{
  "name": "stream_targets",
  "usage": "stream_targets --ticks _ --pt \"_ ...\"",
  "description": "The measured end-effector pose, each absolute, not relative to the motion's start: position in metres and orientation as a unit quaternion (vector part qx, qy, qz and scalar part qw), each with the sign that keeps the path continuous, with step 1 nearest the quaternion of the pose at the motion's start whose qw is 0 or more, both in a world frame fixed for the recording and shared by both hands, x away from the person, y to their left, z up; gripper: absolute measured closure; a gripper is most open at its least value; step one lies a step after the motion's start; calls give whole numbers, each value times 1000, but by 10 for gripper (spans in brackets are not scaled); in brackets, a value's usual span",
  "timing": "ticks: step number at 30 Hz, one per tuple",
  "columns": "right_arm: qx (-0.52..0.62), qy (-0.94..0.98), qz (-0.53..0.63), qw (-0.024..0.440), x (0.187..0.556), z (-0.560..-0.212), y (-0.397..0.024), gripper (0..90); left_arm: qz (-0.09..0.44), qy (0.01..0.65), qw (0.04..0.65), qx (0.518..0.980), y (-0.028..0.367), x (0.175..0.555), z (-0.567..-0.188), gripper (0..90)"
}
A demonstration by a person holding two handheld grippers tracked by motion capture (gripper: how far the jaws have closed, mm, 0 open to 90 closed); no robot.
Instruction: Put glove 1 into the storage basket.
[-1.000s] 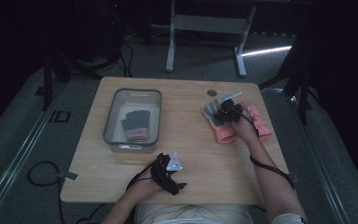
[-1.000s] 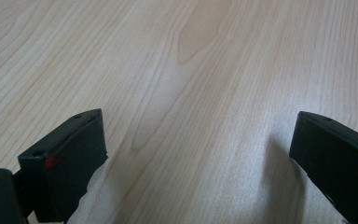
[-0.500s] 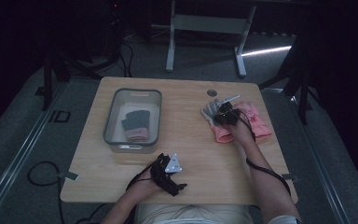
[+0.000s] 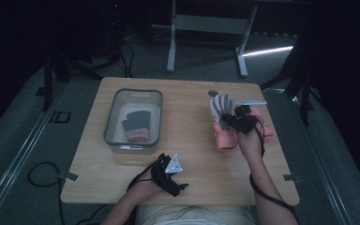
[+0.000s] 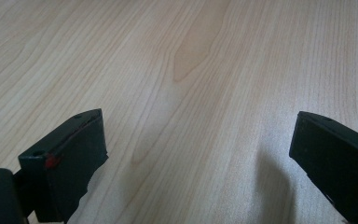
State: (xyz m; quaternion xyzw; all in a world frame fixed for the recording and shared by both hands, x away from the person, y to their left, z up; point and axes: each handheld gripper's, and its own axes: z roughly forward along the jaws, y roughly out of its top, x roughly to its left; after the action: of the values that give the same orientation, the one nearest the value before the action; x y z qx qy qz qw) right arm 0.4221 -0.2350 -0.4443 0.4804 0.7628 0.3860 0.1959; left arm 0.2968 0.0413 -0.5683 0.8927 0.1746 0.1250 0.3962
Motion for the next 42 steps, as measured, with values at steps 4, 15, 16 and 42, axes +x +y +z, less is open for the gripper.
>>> stream_targets --ticks 4,15,16,42 --pt "509 738 399 192 393 -440 -228 889 130 167 400 892 41 295 -569 34" --pt "547 741 365 137 391 -508 -195 888 132 162 399 893 42 293 -569 34" --pt "547 743 362 132 393 -513 -192 888 132 163 401 892 42 293 -569 34" --pt "487 755 403 176 398 -482 -215 706 131 164 398 893 42 293 -571 34"
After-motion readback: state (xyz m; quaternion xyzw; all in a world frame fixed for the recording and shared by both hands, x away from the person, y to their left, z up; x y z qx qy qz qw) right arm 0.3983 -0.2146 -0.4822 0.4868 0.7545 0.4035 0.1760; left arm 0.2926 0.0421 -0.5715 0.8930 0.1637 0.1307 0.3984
